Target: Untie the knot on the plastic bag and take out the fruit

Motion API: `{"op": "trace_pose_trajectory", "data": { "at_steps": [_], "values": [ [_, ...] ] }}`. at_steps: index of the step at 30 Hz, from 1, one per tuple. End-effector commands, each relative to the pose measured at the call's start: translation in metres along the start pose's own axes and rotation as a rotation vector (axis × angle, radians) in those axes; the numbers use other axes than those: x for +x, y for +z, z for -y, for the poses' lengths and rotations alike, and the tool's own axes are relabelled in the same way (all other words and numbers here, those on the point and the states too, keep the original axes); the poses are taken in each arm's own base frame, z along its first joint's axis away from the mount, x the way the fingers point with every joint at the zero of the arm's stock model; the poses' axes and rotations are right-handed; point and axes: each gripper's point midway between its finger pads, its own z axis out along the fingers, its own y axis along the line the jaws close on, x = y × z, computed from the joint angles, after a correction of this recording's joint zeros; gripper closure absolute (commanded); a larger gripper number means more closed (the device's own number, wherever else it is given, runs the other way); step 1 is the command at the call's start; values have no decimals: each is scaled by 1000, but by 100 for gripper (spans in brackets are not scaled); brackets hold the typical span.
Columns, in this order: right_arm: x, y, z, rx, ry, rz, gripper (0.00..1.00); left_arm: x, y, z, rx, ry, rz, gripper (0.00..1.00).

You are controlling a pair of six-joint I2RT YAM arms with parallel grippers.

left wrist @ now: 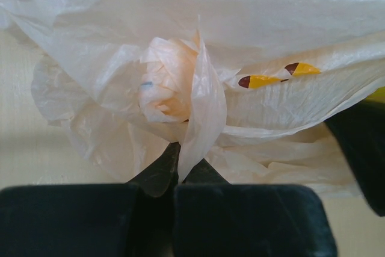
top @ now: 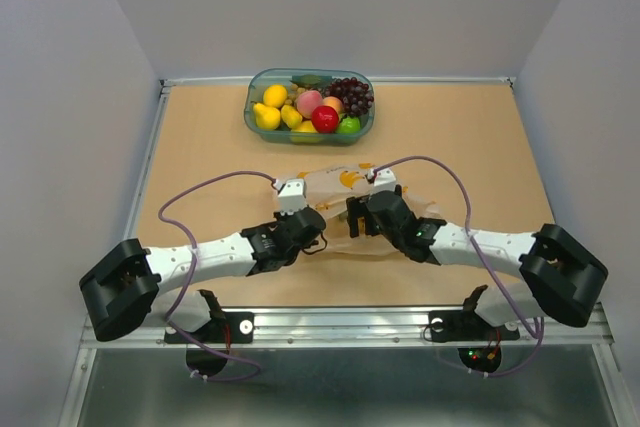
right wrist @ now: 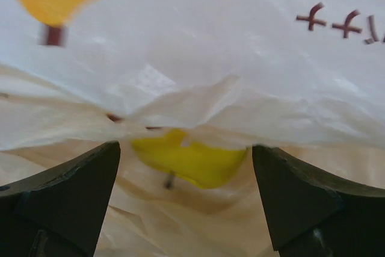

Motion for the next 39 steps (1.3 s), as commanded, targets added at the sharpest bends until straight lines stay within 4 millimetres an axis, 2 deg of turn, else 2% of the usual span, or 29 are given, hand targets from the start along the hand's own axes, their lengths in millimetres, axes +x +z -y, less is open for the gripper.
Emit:
{"op": "trace_pose_trajectory", "data": {
  "at_steps": [1,5,9,11,12,13,15,16,18,19,22,23,24,25,26,27,28,29,32,33,35,36,38,39],
  "values": [
    [29,13,16,86,6,-33,6,-3,0,6,10,-15,18,100],
    [39,23,17,106,0,-47,9,-1,0,3,6,-20,17,100],
    [35,19,11,57,21,-15,23,-2,-1,0,1,-24,25,100],
    [31,15,8,28,27,3,37,-2,-1,-2,-4,-24,28,100],
    [25,10,4,-7,30,24,43,-3,-1,-2,-4,-24,32,100],
    [22,7,1,-30,23,30,52,-3,-1,-1,-4,-24,32,100],
    [18,-2,-9,-102,9,32,60,-6,-1,-2,-9,-26,39,100],
    [8,-9,-13,-137,-6,59,66,-6,-1,-2,-11,-24,42,100],
    [7,-20,-24,-222,-43,50,70,-8,0,-4,-26,-22,51,100],
    [-2,-30,-29,-264,-49,75,72,-9,1,-5,-33,-19,52,100],
    [-2,-52,-50,-424,-121,45,74,-16,2,-8,-53,-12,59,100],
    [-1,-68,-62,-516,-141,27,75,-18,3,-10,-60,-9,63,100],
    [-2,-76,-67,-557,-153,20,75,-21,3,-10,-61,-10,67,100],
    [-12,-84,-74,-602,-173,36,75,-26,2,-11,-64,-9,75,100],
    [-14,-97,-80,-661,-179,26,76,-28,2,-12,-68,-7,80,100],
    [-28,-107,-88,-699,-183,52,76,-32,2,-13,-71,-12,86,100],
    [-26,-112,-89,-720,-188,43,76,-32,1,-13,-72,-6,86,100],
    [-33,-119,-93,-744,-186,54,76,-35,1,-15,-75,-11,91,100],
    [-73,-155,-117,-894,-207,134,76,-36,-2,-18,-80,-8,91,100],
    [-82,-160,-121,-908,-212,153,76,-36,-3,-19,-80,-7,89,100],
    [-103,-162,-124,-891,-210,198,76,-37,-6,-20,-70,-11,93,100],
    [-127,-160,-120,-828,-209,264,76,-33,-8,-22,-62,-11,84,100],
    [-145,-143,-114,-723,-208,297,76,-34,-14,-22,-36,-31,88,100],
    [-170,-138,-104,-630,-205,358,75,-28,-15,-26,-28,-38,74,100]
  ]
}}
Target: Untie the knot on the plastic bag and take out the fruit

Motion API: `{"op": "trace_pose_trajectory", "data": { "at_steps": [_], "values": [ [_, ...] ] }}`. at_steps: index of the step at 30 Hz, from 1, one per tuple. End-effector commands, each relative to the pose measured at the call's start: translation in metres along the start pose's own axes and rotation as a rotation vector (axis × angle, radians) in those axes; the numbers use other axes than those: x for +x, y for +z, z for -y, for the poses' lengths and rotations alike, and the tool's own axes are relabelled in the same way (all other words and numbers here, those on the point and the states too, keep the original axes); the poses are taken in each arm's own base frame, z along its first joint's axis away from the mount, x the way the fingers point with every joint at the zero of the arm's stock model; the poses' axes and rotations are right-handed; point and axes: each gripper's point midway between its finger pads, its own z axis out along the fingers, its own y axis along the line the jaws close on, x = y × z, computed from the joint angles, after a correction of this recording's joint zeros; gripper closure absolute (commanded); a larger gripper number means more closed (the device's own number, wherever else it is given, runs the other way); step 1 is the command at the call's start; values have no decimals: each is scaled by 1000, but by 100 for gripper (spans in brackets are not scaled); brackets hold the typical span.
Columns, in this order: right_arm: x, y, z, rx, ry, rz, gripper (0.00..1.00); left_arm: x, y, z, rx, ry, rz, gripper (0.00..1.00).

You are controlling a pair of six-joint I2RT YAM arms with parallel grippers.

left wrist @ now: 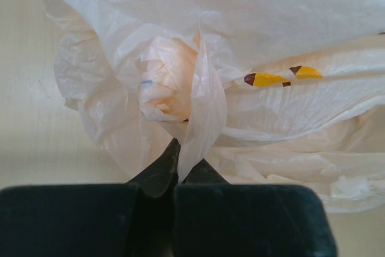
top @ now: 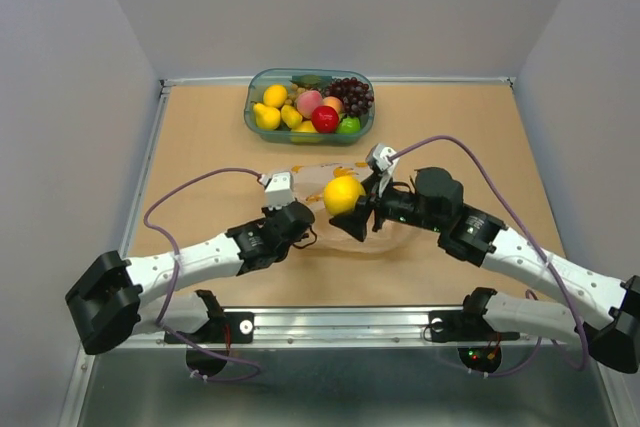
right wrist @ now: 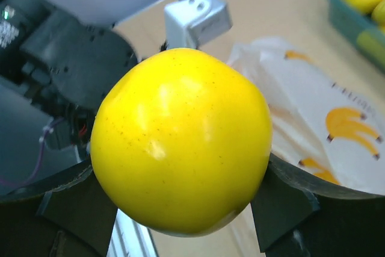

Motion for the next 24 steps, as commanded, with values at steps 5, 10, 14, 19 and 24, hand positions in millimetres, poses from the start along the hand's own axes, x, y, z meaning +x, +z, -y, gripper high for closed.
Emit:
{"op": "trace_pose_trajectory", "data": {
  "at_steps": [5,10,14,19,24],
  "values": [
    [-106,32,72,312,-129,157,75,-8,-29,-6,127,-85,29,100],
    [-125,83,146,429,-107,128,75,0,-39,-8,184,-85,2,100],
    [-151,108,218,559,-93,159,72,1,-47,-5,241,-91,2,100],
    [-184,137,284,647,-84,236,69,-2,-55,-1,308,-88,28,100],
    [-153,172,350,716,-61,209,60,-7,-59,-1,333,-117,56,100]
  ]
}}
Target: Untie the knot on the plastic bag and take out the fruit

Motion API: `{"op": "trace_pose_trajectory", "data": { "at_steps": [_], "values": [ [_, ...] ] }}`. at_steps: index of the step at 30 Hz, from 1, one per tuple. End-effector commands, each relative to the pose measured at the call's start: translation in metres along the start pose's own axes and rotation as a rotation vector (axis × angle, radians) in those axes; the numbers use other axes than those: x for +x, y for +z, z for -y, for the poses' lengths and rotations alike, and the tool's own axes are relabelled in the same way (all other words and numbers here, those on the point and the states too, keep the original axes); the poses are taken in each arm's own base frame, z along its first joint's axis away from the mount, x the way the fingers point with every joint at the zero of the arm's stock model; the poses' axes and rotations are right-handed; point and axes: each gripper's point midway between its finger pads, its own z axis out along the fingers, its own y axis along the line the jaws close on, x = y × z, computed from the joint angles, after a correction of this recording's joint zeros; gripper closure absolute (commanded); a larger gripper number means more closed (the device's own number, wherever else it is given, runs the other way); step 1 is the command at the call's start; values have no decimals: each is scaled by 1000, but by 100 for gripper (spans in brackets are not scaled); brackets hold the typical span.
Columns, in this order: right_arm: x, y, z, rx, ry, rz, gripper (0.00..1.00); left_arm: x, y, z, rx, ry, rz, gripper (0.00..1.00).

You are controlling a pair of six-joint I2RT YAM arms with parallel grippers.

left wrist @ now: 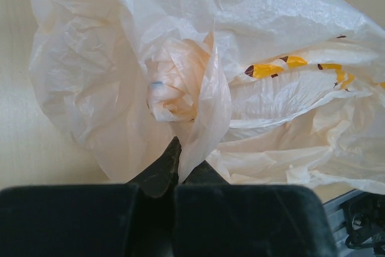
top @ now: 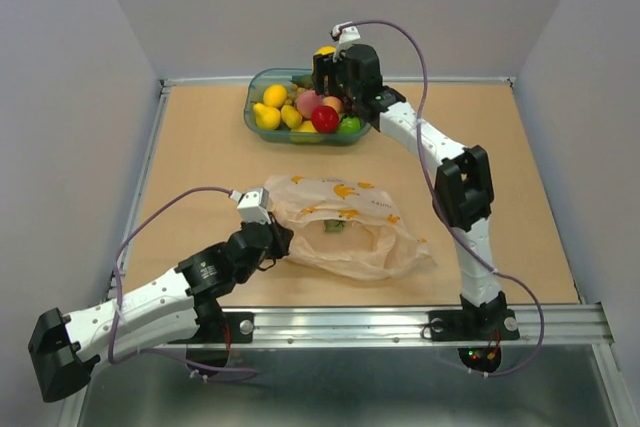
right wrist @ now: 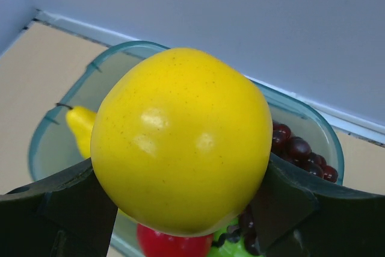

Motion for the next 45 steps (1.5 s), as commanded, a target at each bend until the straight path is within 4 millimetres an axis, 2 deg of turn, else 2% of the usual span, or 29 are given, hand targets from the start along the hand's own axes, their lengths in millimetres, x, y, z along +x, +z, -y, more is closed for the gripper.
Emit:
{"op": "trace_pose_trajectory", "data": {
  "at_steps": [1,2,3,4,8,15,16,17,19,20,22,23,24,25,26,27,28,29,30,31,33,34,36,37,38,40,41,43,45],
  "values": [
    [-35,24,20,61,13,116,56,-5,-1,7,40,1,26,100],
    [-15,37,25,70,13,88,54,-5,-1,7,37,3,27,100],
    [-11,41,26,67,11,85,50,-5,0,6,35,5,27,100],
    [-8,44,27,65,14,83,35,-6,0,6,32,4,31,100],
    [0,52,23,40,18,77,2,-8,0,5,27,0,45,100],
    [-37,31,12,-14,-3,124,0,-15,-1,-1,-10,-44,82,100],
    [-32,27,12,-19,-2,110,0,-15,-1,-2,-17,-60,82,100],
    [-55,13,10,-22,-1,142,0,-16,-1,-2,-21,-63,82,100],
    [-54,-1,13,-7,11,125,0,-17,-3,-3,-28,-66,80,100],
    [-75,-20,12,-4,17,156,0,-18,-5,-4,-28,-74,84,97],
    [-88,-42,15,11,24,171,0,-19,-7,-6,-34,-90,93,92],
    [-73,-48,16,17,24,137,0,-21,-9,-7,-29,-106,104,88],
    [-100,-73,15,16,29,183,0,-21,-10,-9,-36,-116,110,76],
    [-101,-83,15,16,32,182,0,-20,-10,-12,-40,-122,113,67],
    [-91,-93,17,23,34,162,0,-23,-13,-12,-34,-134,124,46],
    [-91,-103,18,27,34,160,0,-23,-15,-15,-43,-136,126,36],
    [-116,-132,19,35,41,214,0,-24,-16,-16,-41,-144,129,30],
    [-119,-144,22,48,42,224,0,-29,-20,-15,-30,-156,144,24],
    [-100,-151,26,64,41,187,0,-29,-22,-17,-39,-158,147,17],
    [-124,-183,30,91,52,250,0,-33,-25,-16,-31,-166,153,14],
    [-124,-210,37,124,53,265,0,-40,-31,-13,-14,-182,169,11],
    [-122,-236,42,147,52,284,0,-44,-35,-10,0,-184,171,10],
    [-124,-266,50,182,55,316,0,-52,-44,-5,30,-193,184,9],
    [-103,-273,59,230,55,288,0,-60,-50,-1,44,-193,199,9],
    [-120,-309,63,250,67,362,0,-66,-56,-1,55,-200,216,9],
    [-115,-341,75,311,87,400,0,-84,-69,3,74,-219,257,9],
    [-109,-366,79,321,98,431,0,-89,-76,0,74,-218,272,9],
    [-108,-399,87,361,116,485,0,-111,-91,-2,61,-233,337,9],
    [-87,-419,93,385,114,474,0,-123,-100,-9,27,-206,372,9]
  ]
}}
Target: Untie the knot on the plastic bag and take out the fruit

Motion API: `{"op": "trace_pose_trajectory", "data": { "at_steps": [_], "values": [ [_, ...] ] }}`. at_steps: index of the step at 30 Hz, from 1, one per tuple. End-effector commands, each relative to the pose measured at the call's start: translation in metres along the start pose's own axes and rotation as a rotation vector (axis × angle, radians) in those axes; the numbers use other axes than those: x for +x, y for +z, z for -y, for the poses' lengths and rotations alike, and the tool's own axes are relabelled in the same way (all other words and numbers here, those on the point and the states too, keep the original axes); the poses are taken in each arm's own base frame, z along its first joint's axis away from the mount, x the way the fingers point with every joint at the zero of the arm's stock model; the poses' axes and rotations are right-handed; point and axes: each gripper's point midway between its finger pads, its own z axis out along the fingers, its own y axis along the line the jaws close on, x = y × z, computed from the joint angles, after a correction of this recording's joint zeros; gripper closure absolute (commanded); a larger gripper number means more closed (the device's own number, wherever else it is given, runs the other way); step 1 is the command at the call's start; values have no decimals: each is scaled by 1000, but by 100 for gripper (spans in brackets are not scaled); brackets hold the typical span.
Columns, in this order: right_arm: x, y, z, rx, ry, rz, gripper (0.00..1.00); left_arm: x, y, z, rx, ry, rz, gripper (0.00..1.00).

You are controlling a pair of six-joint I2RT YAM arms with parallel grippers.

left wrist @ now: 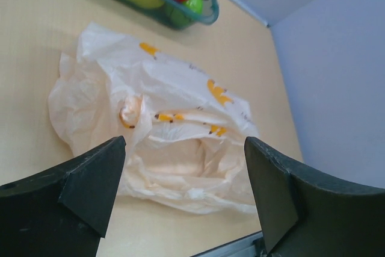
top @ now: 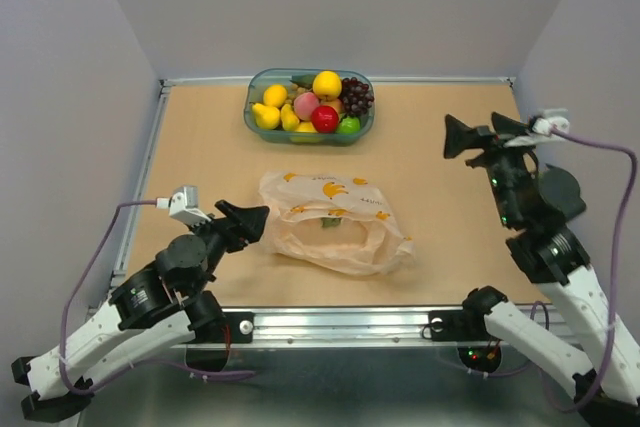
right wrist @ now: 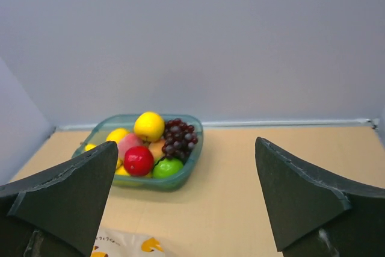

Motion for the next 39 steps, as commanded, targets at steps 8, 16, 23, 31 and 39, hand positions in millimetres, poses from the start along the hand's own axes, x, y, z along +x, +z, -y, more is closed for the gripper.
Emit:
{"op": "trace_pose_trajectory", "data": {
  "at_steps": [8,16,23,31,39],
  "values": [
    [-12,-120,75,170,20,189,0,-105,-32,-18,-192,121,343,9],
    [16,-138,82,157,22,191,0,-139,-50,-40,-342,184,494,9],
    [34,-141,85,162,40,187,0,-142,-62,-67,-409,134,565,9],
    [36,-141,84,152,15,181,0,-152,-66,-72,-424,131,626,9],
    [36,-141,83,143,14,181,0,-162,-57,-74,-475,205,656,9]
  ]
}}
